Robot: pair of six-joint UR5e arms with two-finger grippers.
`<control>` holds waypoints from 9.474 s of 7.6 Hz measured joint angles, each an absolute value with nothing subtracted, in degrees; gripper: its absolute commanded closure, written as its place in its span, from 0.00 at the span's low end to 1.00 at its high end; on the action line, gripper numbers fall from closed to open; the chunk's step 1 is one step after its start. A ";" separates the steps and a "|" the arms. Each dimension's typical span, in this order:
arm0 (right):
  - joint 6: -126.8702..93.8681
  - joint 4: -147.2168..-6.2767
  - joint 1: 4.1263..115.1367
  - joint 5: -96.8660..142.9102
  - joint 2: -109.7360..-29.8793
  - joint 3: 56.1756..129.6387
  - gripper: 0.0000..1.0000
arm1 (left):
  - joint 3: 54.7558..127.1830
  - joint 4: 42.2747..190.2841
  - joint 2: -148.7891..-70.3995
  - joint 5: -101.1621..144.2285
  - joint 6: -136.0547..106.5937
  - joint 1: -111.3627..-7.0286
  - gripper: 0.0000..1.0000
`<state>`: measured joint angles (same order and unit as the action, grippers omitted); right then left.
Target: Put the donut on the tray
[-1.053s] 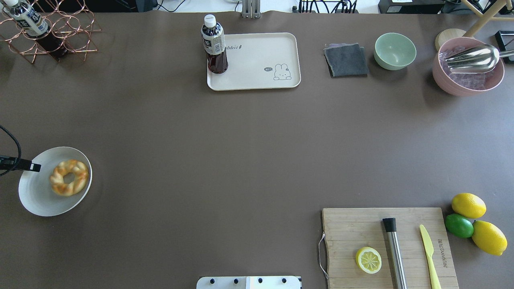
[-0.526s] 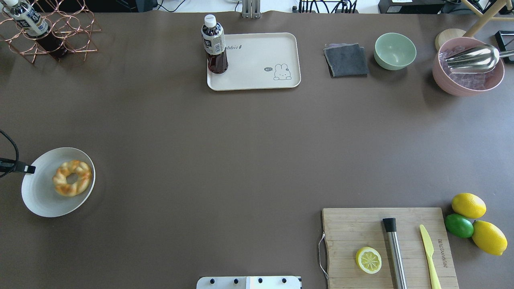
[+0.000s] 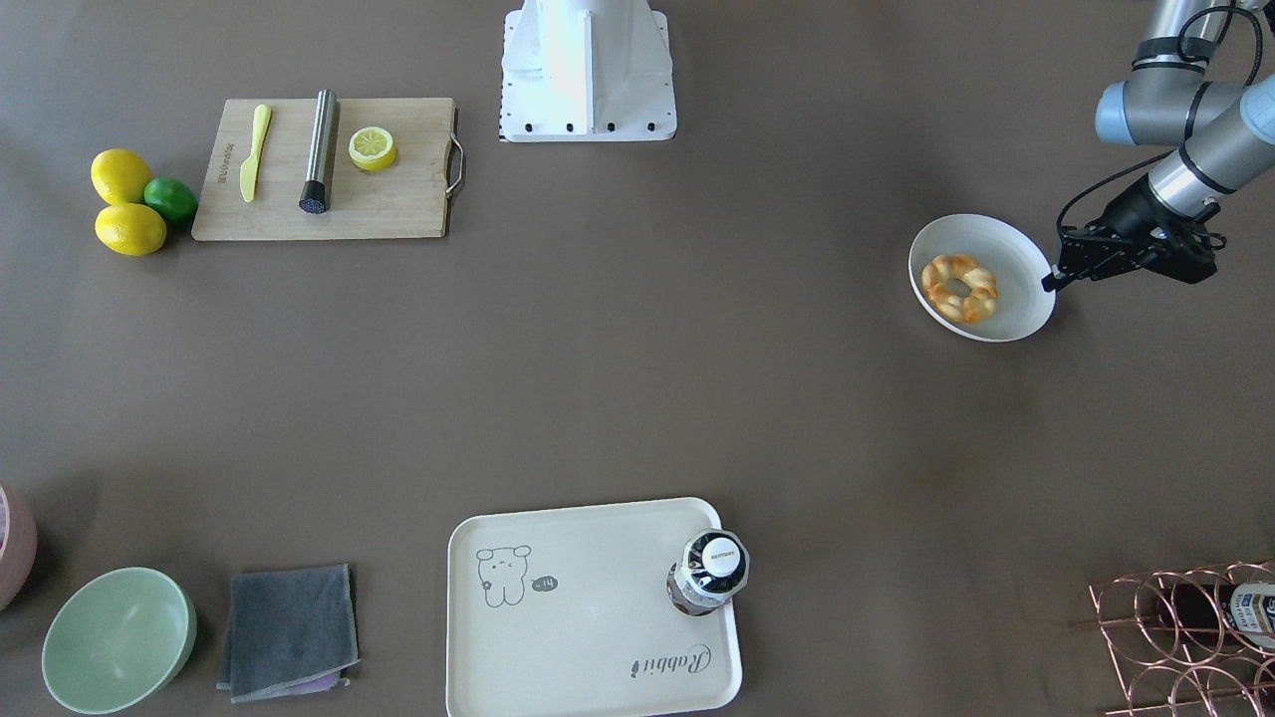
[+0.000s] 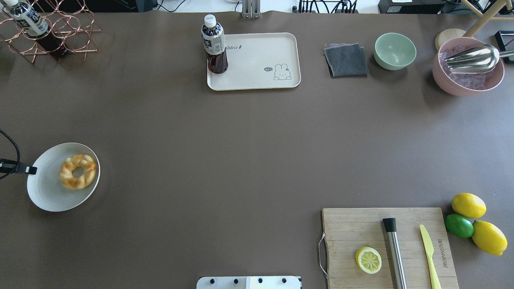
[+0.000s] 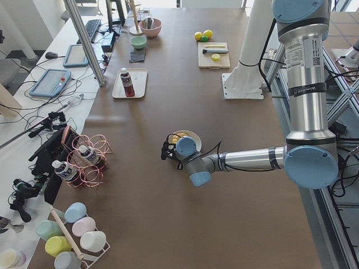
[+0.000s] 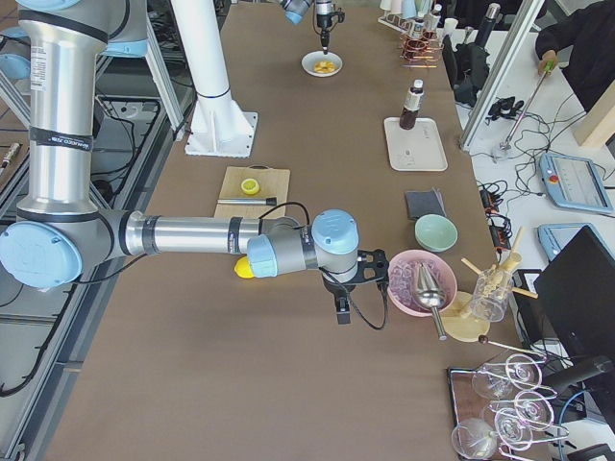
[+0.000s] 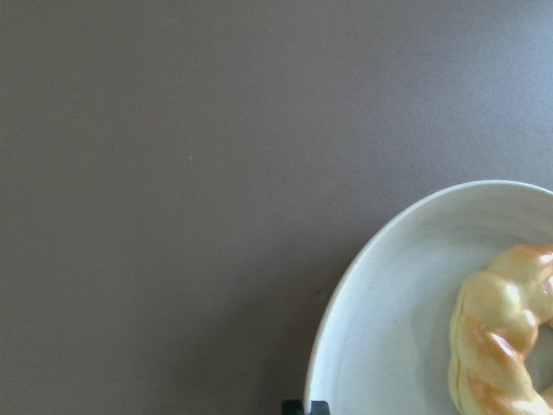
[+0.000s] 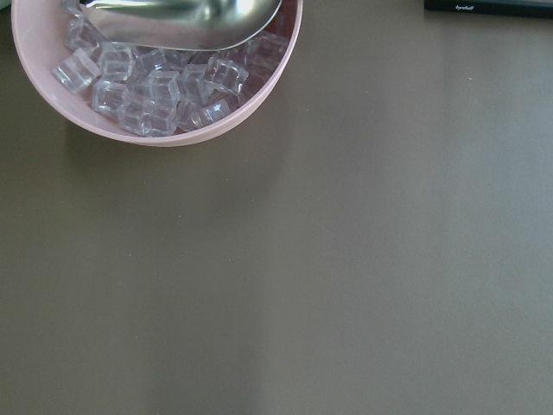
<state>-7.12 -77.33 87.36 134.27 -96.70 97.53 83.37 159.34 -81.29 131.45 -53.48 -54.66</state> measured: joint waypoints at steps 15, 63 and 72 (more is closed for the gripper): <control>-40.32 -76.54 68.20 134.88 -81.66 105.24 0.00 | 102.99 115.13 -117.99 120.35 -73.50 -44.92 1.00; -74.94 -48.35 48.80 113.02 -33.52 45.37 0.00 | 104.36 106.98 -125.51 106.22 -78.53 -36.23 0.02; -57.97 -87.22 59.71 121.82 -51.11 82.44 0.00 | 110.10 97.75 -123.57 106.36 -70.06 -43.35 0.02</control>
<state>-57.97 -87.22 59.71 121.82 -51.11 82.44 110.10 97.75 -123.57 106.36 -70.06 -43.35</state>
